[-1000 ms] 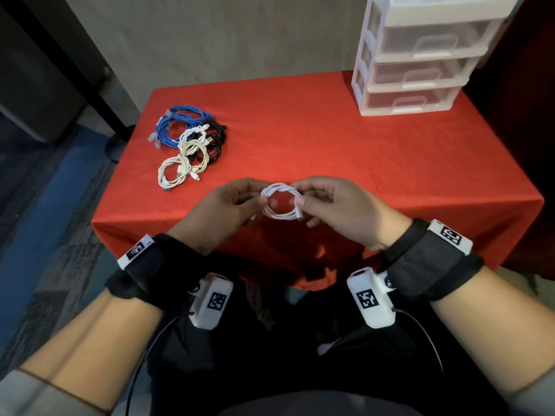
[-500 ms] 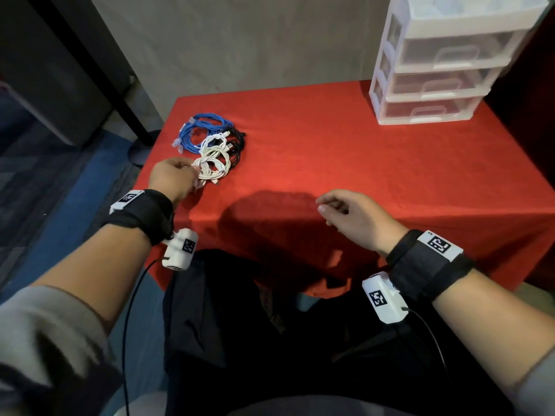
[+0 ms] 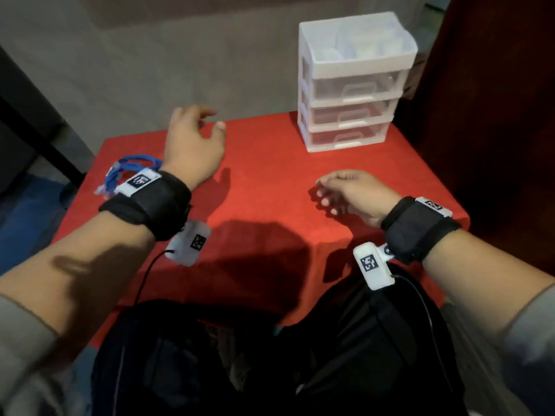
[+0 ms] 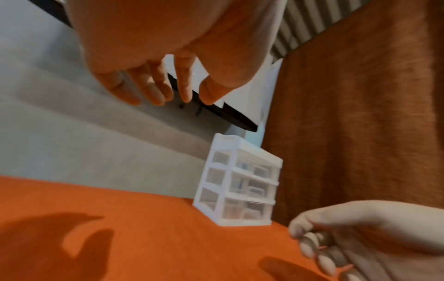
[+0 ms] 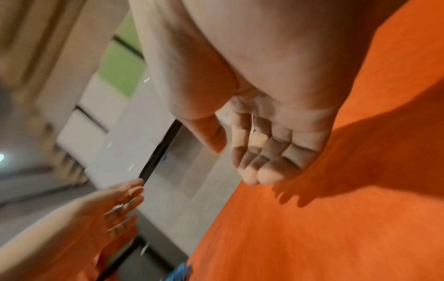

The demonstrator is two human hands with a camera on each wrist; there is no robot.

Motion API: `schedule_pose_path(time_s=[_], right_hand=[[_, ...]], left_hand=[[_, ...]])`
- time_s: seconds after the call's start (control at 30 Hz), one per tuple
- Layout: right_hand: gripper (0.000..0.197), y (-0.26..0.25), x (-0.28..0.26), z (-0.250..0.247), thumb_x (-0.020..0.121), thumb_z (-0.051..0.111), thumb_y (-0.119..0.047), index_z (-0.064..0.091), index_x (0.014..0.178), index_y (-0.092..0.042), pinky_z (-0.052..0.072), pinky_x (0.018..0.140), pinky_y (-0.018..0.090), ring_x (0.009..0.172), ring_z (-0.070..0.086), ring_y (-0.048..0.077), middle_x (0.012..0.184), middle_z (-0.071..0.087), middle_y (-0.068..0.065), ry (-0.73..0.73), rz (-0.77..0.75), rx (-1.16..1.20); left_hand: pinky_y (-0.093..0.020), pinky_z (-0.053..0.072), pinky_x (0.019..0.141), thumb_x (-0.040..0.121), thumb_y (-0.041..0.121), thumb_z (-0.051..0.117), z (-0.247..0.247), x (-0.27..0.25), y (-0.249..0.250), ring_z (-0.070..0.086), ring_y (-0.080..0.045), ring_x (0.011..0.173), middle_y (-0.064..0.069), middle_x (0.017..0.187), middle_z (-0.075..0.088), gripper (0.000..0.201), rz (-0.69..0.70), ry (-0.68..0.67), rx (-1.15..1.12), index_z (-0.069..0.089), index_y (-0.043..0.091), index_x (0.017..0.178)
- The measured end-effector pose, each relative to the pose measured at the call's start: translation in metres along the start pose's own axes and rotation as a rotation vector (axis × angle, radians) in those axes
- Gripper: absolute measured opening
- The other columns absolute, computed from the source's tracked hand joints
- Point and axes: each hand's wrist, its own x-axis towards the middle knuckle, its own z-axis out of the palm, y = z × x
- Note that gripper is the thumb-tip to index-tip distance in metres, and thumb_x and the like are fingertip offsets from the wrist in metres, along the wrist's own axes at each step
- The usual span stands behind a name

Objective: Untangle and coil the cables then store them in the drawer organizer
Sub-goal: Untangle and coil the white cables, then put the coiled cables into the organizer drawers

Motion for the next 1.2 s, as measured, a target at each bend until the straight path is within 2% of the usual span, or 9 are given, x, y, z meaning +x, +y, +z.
schedule_pose_path(time_s=[0.13,0.27,0.37,0.43,0.53,0.77,0.9,1.1,1.2], right_hand=[[0.012,-0.013,0.027,-0.031,0.104,0.052,-0.022,0.061,0.098,-0.017,0.046,0.060,0.025,0.065,0.059,0.010,0.082,0.063,-0.001,0.092,0.061,0.171],[0.005,-0.010,0.056,-0.051,0.101,0.056,-0.019,0.060,0.103,-0.020,0.052,0.060,0.026,0.072,0.063,0.012,0.086,0.063,-0.001,0.208,0.041,0.366],[0.006,-0.010,0.079,-0.054,0.101,0.054,-0.016,0.058,0.102,-0.019,0.056,0.073,0.031,0.087,0.062,0.017,0.094,0.058,0.001,0.233,0.022,0.506],[0.007,-0.010,0.094,-0.052,0.102,0.052,-0.015,0.057,0.106,-0.018,0.056,0.081,0.036,0.097,0.060,0.020,0.102,0.057,0.002,0.253,0.011,0.566],[0.010,-0.011,0.116,-0.045,0.100,0.051,-0.010,0.056,0.105,-0.017,0.057,0.084,0.040,0.087,0.059,0.017,0.102,0.059,0.000,0.260,-0.020,0.577],[0.014,-0.008,0.139,-0.038,0.091,0.053,-0.007,0.049,0.104,-0.009,0.046,0.049,0.022,0.050,0.050,0.008,0.072,0.049,0.001,0.335,-0.005,0.671],[0.008,0.000,0.129,-0.040,0.097,0.047,-0.006,0.053,0.102,-0.007,0.042,0.044,0.022,0.051,0.053,0.010,0.073,0.054,0.004,0.396,0.026,0.630],[0.023,0.023,0.085,-0.046,0.093,0.047,-0.003,0.053,0.115,-0.003,0.043,0.043,0.022,0.052,0.055,0.013,0.075,0.058,0.006,0.477,0.055,0.642],[0.039,0.036,0.062,-0.045,0.088,0.051,-0.001,0.054,0.126,0.006,0.052,0.050,0.025,0.056,0.060,0.016,0.078,0.060,0.008,0.495,0.044,0.620]], left_hand=[[-0.010,0.041,0.086,0.091,0.027,0.056,0.043,0.041,0.070,0.063,-0.019,0.104,-0.011,0.122,0.058,0.033,0.270,-0.086,-0.080,0.066,0.012,0.119],[-0.028,0.036,0.112,0.091,0.029,0.054,0.074,0.073,0.118,0.051,-0.028,0.131,-0.013,0.141,0.052,0.048,0.459,-0.223,0.077,0.057,0.014,0.137],[-0.038,0.027,0.121,0.095,0.034,0.053,0.091,0.089,0.135,0.031,-0.031,0.148,-0.011,0.161,0.033,0.061,0.512,-0.354,0.245,0.040,0.019,0.153],[-0.041,0.024,0.123,0.096,0.033,0.055,0.101,0.095,0.142,0.022,-0.032,0.152,-0.011,0.166,0.022,0.068,0.512,-0.430,0.338,0.030,0.017,0.157],[-0.045,0.026,0.122,0.097,0.035,0.054,0.111,0.095,0.145,0.020,-0.032,0.152,-0.010,0.166,0.020,0.071,0.459,-0.467,0.405,0.025,0.012,0.158],[-0.050,0.033,0.117,0.094,0.035,0.054,0.127,0.091,0.131,0.021,-0.029,0.151,-0.007,0.162,0.030,0.068,0.426,-0.388,0.411,0.033,0.010,0.154],[-0.051,0.036,0.115,0.092,0.034,0.052,0.131,0.089,0.128,0.020,-0.028,0.151,-0.005,0.163,0.028,0.070,0.429,-0.383,0.424,0.030,0.012,0.155],[-0.050,0.037,0.115,0.089,0.024,0.051,0.132,0.087,0.126,0.017,-0.023,0.152,-0.001,0.164,0.026,0.071,0.413,-0.384,0.389,0.029,0.014,0.156],[-0.046,0.030,0.120,0.092,0.026,0.052,0.129,0.084,0.125,0.011,-0.024,0.154,-0.004,0.167,0.019,0.074,0.416,-0.417,0.355,0.024,0.012,0.158]])
